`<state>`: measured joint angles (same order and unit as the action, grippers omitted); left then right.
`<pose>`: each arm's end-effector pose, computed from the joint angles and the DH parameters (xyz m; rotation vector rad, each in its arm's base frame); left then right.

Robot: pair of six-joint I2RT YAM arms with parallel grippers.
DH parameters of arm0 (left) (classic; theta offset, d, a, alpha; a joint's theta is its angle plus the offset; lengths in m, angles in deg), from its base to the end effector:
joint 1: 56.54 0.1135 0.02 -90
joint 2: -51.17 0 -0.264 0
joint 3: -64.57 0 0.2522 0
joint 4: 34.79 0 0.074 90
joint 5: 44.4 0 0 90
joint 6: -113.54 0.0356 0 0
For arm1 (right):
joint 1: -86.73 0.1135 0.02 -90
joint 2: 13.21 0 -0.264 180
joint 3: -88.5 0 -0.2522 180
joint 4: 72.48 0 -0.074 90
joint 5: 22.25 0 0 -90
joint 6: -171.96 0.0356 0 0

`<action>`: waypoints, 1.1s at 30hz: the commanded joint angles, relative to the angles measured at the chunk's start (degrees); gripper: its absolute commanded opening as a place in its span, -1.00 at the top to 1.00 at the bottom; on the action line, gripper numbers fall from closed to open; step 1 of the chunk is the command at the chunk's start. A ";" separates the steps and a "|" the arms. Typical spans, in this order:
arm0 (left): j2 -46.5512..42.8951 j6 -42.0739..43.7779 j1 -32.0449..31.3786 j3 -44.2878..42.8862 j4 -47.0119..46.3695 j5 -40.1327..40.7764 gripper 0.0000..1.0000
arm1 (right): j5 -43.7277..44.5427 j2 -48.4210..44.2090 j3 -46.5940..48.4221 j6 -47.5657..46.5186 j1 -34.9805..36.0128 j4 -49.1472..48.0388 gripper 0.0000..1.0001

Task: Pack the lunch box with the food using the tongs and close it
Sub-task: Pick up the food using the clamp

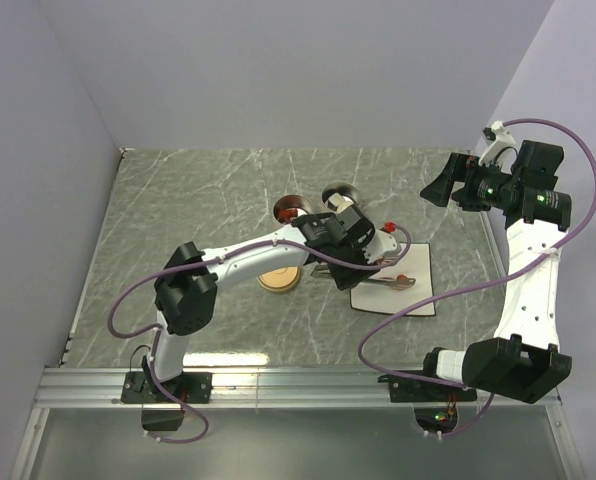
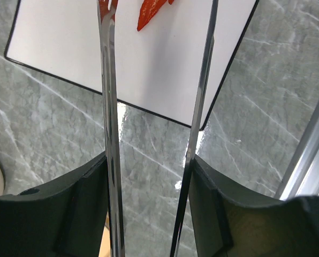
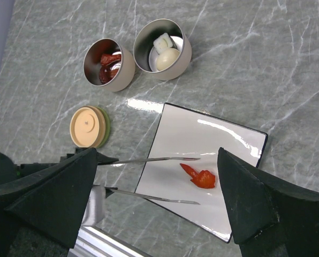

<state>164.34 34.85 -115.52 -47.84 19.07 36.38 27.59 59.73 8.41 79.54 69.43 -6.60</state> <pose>0.2215 -0.3794 0.2639 1.5459 2.0801 -0.5250 0.2418 -0.0513 0.4167 -0.0916 2.1230 0.5826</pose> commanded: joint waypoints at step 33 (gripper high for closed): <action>6.19 3.54 -7.38 -3.65 -0.72 15.72 -0.01 | -0.88 -0.52 0.86 -0.57 -0.63 -0.17 -0.99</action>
<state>171.57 37.60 -122.45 -50.79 19.11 50.50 27.59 59.73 8.41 79.52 69.43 -6.60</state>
